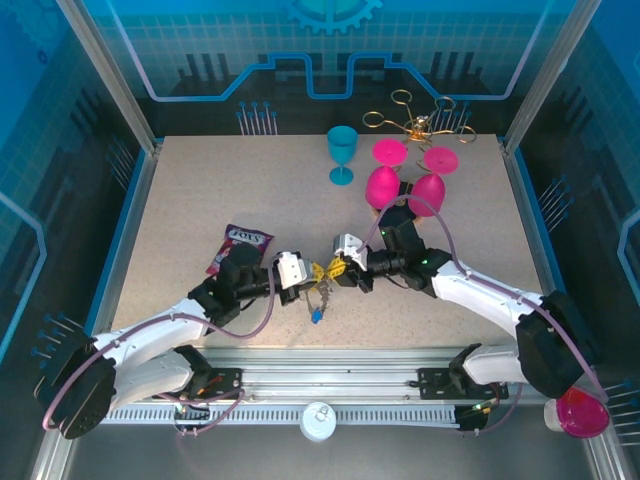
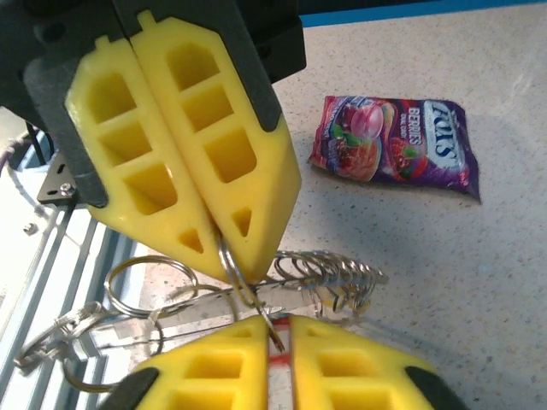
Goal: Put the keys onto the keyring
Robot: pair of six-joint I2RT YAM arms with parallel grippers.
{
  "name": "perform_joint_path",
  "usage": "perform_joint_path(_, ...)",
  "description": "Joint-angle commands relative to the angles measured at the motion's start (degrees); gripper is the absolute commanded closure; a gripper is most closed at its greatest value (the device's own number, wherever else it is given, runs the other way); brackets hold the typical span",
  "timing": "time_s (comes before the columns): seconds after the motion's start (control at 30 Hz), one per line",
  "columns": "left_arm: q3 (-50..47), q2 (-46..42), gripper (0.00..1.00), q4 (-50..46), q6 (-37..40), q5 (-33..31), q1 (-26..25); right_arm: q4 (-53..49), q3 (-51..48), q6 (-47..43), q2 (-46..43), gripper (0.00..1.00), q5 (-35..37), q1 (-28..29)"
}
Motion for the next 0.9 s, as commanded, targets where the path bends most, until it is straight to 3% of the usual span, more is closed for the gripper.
perform_joint_path(0.0, -0.2, -1.5, 1.0, 6.1, -1.3, 3.3, 0.1, 2.2, 0.5, 1.4, -2.0, 0.76, -0.5, -0.3)
perform_joint_path(0.17, -0.9, -1.4, 1.0, 6.3, -1.5, 3.2, 0.3, 4.7, -0.9, 1.7, -4.7, 0.73, -1.8, -0.7)
perform_joint_path(0.57, -0.6, -0.2, 1.0, 7.0, -2.1, 3.5, 0.6, 8.3, -1.5, 1.7, -4.6, 0.78, -3.8, -0.5)
perform_joint_path(0.63, -0.8, -0.3, 1.0, 6.9, -1.9, 3.1, 0.7, 7.3, -1.8, 0.7, -5.3, 0.75, -0.4, -0.5)
perform_joint_path(0.77, -0.8, -1.0, 1.0, 5.9, -0.8, 2.0, 0.7, 5.2, -4.7, -4.1, -7.8, 0.77, 17.9, -0.5)
perform_joint_path(0.87, -0.4, -1.5, 1.0, 4.1, 0.3, 1.7, 0.7, 1.6, -5.1, -7.0, -9.6, 0.78, 21.3, -0.8)
